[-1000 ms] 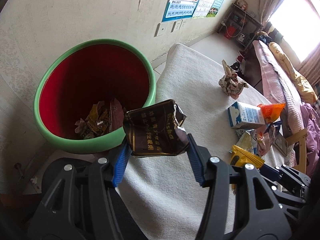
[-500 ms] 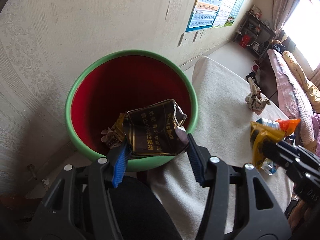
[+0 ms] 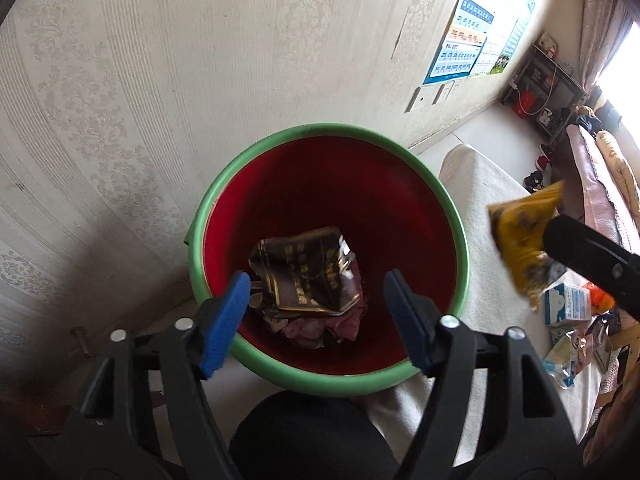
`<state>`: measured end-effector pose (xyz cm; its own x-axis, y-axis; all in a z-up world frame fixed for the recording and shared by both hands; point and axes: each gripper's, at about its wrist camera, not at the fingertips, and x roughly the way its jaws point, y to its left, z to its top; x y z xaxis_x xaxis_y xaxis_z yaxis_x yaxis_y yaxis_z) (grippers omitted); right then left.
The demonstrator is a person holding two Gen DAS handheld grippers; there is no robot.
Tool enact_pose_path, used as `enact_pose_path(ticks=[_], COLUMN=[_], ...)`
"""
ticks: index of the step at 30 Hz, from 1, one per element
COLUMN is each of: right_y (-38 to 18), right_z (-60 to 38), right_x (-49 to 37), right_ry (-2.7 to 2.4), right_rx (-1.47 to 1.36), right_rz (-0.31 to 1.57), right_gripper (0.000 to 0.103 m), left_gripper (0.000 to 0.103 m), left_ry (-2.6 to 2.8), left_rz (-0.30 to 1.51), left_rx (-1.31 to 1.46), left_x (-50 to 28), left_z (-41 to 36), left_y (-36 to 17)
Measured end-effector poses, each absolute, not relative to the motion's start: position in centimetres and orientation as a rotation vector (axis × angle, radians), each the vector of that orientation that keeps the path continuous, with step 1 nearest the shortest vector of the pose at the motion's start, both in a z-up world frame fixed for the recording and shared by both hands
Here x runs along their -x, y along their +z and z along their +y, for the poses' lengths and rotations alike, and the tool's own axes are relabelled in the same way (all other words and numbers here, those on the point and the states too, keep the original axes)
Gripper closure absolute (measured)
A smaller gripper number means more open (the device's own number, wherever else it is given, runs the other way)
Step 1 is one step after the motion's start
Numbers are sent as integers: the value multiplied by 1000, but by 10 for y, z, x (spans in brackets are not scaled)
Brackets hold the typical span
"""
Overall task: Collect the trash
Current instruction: 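Open the left gripper to drop the brown wrapper while the right drops the yellow wrapper, then grasp the white-blue snack wrapper with the left gripper while the right grasps a pink-white wrapper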
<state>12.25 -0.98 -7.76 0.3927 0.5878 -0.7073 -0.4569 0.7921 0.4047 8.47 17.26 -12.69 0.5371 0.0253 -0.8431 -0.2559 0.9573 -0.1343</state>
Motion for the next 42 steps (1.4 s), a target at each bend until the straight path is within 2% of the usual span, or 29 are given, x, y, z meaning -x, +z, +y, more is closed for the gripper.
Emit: enact_pose_path(ticks=[2, 8, 15, 19, 26, 28, 29, 30, 41, 42], right_y=[-75, -81, -109, -136, -176, -182, -185, -184, -153, -153], right_z=[-14, -65, -181, -233, -267, -266, -266, -266, -296, -299], right_x=[-121, -104, -68, -65, -65, -66, -65, -64, -20, -16], right_ry=[664, 578, 197, 33, -1, 36, 56, 61, 45, 37], right_rx=[-168, -162, -49, -52, -105, -126, -148, -163, -314, -318], right_rz=[946, 948, 937, 996, 1091, 1114, 1125, 1125, 1038, 1036], right_gripper=[46, 41, 41, 41, 41, 44, 59, 62, 64, 64], left_gripper=[30, 29, 29, 29, 29, 29, 29, 29, 29, 32], left_ry=[178, 157, 90, 9, -195, -247, -275, -300, -456, -459], left_rz=[993, 994, 1010, 1041, 1087, 1098, 1102, 1106, 1175, 1193], left_rx=[263, 251, 230, 202, 99, 81, 73, 63, -76, -82], left_x=[-84, -81, -78, -78, -75, -76, -78, -79, -90, -91], left_z=[175, 164, 133, 97, 16, -6, -17, -28, -130, -134], left_y=[-127, -127, -130, -134, -135, -136, -136, -137, -170, -176])
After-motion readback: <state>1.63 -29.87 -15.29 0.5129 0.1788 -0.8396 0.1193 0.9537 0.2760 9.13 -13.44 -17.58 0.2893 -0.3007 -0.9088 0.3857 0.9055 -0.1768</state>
